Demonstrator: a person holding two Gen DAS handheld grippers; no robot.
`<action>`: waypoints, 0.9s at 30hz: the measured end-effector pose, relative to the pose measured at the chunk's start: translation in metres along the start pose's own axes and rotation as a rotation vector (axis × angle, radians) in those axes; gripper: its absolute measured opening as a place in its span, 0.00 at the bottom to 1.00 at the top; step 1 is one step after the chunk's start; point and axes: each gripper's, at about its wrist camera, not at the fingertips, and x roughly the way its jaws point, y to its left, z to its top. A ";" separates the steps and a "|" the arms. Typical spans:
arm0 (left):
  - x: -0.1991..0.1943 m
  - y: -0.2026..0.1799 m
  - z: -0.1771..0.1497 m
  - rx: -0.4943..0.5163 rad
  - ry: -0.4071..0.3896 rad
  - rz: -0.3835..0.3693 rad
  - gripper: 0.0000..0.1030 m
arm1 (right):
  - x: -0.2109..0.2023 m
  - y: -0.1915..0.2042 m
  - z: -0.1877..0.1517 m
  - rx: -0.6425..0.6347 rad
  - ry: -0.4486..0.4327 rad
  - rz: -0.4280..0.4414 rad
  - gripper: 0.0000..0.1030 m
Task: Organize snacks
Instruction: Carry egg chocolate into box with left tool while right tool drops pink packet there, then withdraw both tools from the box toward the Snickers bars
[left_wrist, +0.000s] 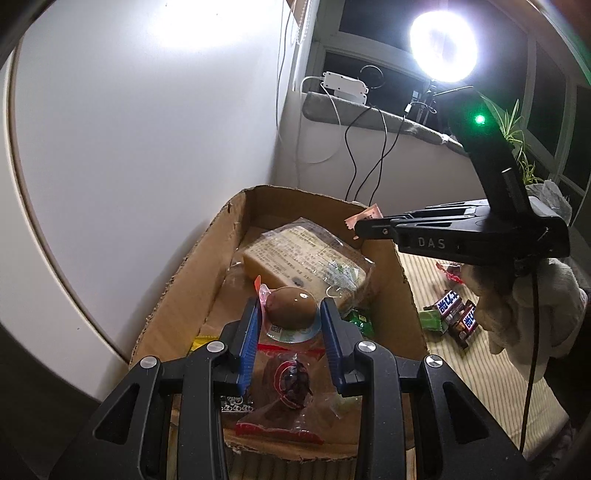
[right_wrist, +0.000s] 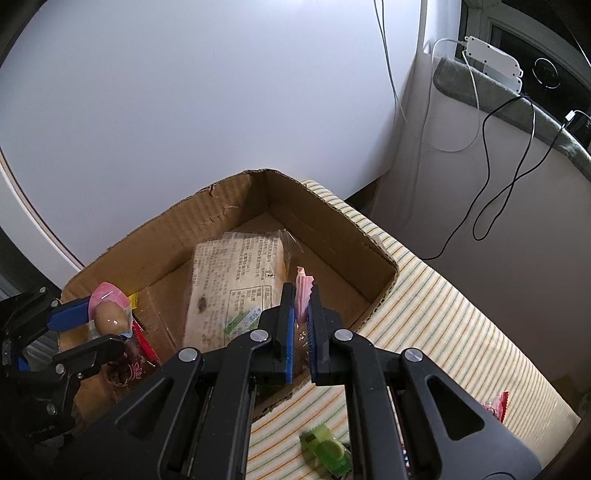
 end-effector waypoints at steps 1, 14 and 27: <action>0.000 0.000 0.000 -0.001 0.000 0.000 0.30 | 0.001 0.000 0.000 -0.002 0.001 0.000 0.05; 0.001 0.005 0.001 -0.028 0.002 0.007 0.40 | -0.001 0.001 0.000 -0.013 -0.005 -0.005 0.39; -0.011 0.000 0.002 -0.032 -0.020 0.010 0.54 | -0.031 -0.005 -0.002 -0.004 -0.077 -0.048 0.85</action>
